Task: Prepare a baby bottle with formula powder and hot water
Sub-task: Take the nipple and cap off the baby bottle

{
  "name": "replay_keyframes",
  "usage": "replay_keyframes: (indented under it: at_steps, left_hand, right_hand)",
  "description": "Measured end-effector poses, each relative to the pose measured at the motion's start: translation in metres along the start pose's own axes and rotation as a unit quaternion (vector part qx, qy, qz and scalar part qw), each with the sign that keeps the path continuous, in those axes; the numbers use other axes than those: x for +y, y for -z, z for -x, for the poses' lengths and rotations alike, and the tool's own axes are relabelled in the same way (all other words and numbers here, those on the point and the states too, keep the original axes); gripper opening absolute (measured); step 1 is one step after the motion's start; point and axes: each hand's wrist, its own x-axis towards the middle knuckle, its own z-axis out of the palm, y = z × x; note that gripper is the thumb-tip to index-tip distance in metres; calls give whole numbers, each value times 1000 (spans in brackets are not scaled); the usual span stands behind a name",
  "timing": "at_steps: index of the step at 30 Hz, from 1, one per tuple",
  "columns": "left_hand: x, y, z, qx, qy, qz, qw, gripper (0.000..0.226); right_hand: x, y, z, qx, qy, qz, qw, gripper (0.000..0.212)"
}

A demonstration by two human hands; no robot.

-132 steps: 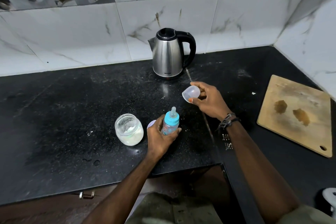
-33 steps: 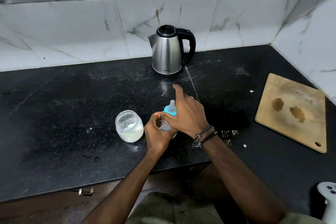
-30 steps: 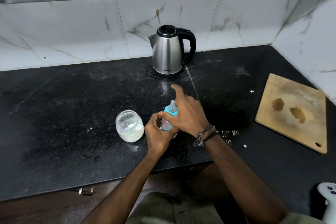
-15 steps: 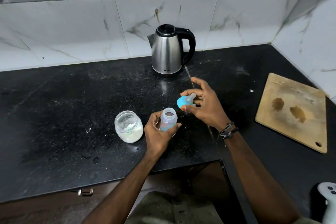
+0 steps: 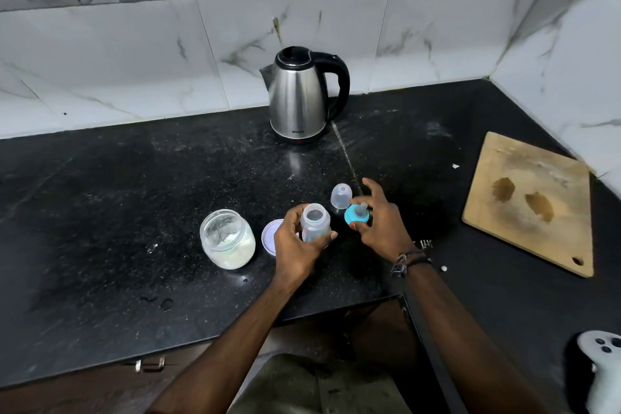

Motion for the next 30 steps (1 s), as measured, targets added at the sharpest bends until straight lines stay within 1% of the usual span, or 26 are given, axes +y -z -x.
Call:
replay_keyframes:
  at_steps: [4, 8, 13, 15, 23, 25, 30]
  left_hand:
    - [-5, -6, -4, -11, -1, -15, 1000, 63]
    - [-12, -9, -6, -17, 1, -22, 1000, 62]
    - [-24, -8, -6, -30, 20, -27, 999, 63]
    - [-23, -17, -10, -27, 22, -30, 999, 63]
    - [-21, -18, -8, -44, 18, -27, 998, 66]
    - [-21, -17, -8, -52, 22, -27, 998, 71]
    - [-15, -12, -5, -72, 32, -47, 996, 105]
  right_hand:
    - [9, -8, -1, -11, -21, 11, 1000, 99]
    - [10, -18, 0, -23, -39, 27, 999, 98]
    - [10, -29, 4, -44, -21, 50, 998, 91]
    - [17, -25, -2, -51, -19, 55, 997, 92]
    - [18, -22, -3, -53, -19, 72, 996, 94]
    - [17, -22, -3, -55, -20, 72, 996, 96]
    - [15, -14, -2, -61, -13, 93, 994, 106]
